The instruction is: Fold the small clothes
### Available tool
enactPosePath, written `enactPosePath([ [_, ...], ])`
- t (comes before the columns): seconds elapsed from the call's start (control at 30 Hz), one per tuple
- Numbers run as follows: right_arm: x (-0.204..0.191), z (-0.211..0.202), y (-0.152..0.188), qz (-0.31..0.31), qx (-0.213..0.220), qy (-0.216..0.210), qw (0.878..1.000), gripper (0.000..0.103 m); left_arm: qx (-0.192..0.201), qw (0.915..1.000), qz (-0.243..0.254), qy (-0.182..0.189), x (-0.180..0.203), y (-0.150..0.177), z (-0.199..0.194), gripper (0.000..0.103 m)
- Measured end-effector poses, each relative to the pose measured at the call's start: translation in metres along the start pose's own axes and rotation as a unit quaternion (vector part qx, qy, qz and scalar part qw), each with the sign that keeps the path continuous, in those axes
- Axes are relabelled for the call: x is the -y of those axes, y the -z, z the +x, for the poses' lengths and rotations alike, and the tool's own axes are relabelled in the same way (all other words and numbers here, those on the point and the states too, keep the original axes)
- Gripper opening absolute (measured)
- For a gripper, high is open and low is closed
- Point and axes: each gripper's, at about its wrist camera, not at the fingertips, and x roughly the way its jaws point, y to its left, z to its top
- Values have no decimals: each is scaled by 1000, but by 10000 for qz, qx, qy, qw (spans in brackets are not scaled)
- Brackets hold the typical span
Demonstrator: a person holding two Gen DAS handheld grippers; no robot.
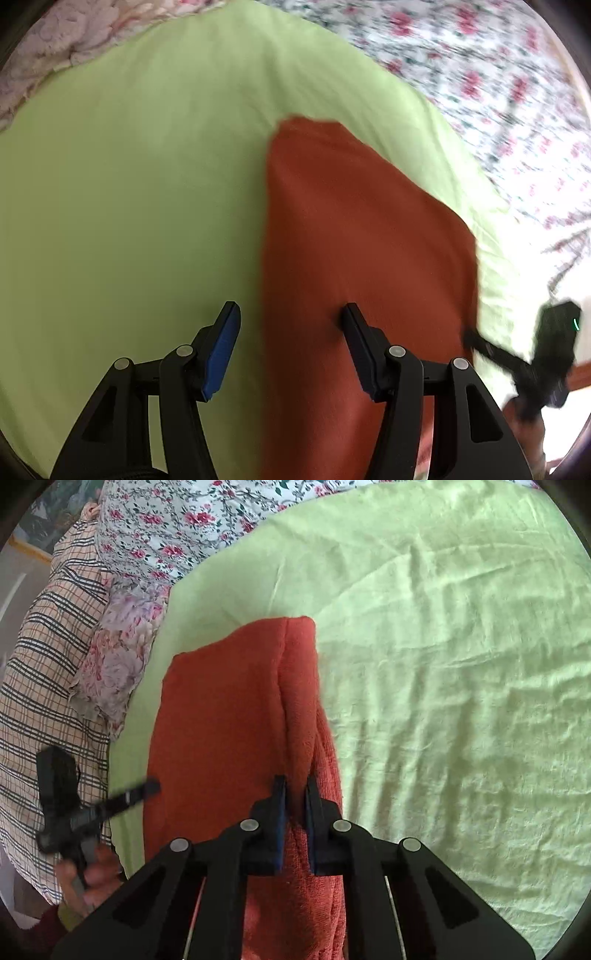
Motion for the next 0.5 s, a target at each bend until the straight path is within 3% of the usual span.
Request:
enactPosePath([
  [0.1,3,-1,3,211,-77,-5,9997,16,-43,10000,-11,-32,2,-6,-2,56],
  [0.2,-3,-14,11,179,-52,62,9998,22,11,9989,461,-59,10,15,-22,58],
  [0.3,-10,-36,29,71,34,17,10000,37,-61,9961,876,-36,14,51,-39,58],
  [0.5,-21,-62,78,-99,-42,-42,9999,42,-261,9872,1574,-30,14,138,-65,63],
])
